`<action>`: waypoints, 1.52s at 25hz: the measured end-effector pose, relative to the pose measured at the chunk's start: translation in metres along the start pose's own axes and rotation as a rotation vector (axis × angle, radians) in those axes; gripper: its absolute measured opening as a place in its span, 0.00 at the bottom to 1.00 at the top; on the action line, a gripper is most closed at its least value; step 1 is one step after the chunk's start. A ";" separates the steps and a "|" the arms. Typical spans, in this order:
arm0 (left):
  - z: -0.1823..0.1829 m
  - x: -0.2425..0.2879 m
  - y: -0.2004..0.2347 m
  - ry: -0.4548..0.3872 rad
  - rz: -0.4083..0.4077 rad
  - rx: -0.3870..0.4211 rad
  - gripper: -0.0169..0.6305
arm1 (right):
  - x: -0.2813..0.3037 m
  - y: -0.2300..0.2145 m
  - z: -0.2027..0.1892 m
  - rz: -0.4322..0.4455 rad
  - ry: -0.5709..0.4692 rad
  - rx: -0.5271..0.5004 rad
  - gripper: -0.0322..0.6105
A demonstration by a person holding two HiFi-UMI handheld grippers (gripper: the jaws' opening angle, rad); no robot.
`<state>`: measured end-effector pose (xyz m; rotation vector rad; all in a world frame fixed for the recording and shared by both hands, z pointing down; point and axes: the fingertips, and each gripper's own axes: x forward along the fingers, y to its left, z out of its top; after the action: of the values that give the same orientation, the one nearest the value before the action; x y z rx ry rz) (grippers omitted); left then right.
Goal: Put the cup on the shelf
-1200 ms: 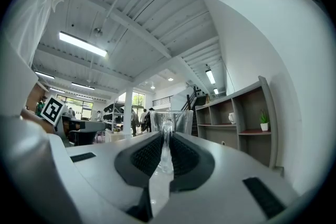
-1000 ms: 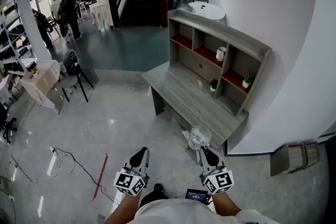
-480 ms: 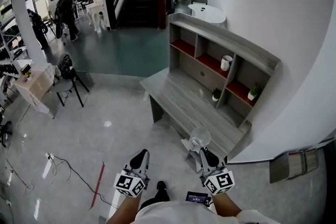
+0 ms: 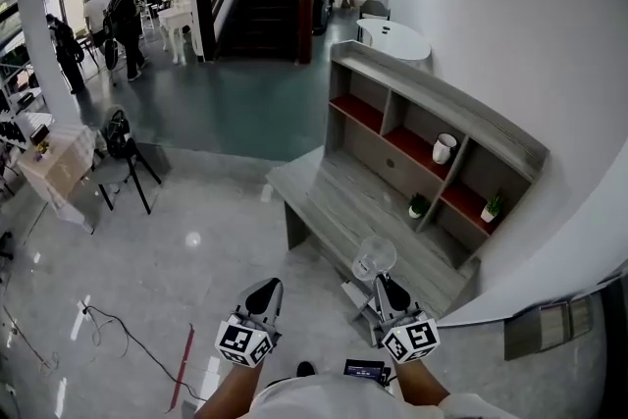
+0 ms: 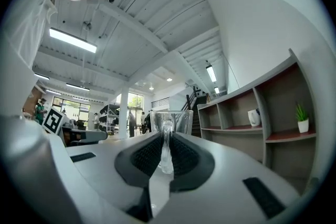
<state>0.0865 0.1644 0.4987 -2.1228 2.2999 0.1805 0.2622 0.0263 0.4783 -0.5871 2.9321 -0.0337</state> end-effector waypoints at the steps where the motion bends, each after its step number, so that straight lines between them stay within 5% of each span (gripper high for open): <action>1: 0.000 0.004 0.009 0.001 -0.003 0.000 0.04 | 0.010 0.001 0.000 -0.001 -0.004 0.003 0.12; 22: -0.018 0.104 0.107 0.015 -0.071 -0.043 0.04 | 0.115 -0.039 -0.021 -0.053 -0.023 0.022 0.12; 38: -0.008 0.240 0.212 0.035 -0.080 -0.029 0.04 | 0.272 -0.118 -0.027 -0.068 -0.064 0.044 0.12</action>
<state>-0.1432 -0.0587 0.5038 -2.2446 2.2395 0.1776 0.0549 -0.1872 0.4724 -0.6679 2.8415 -0.0853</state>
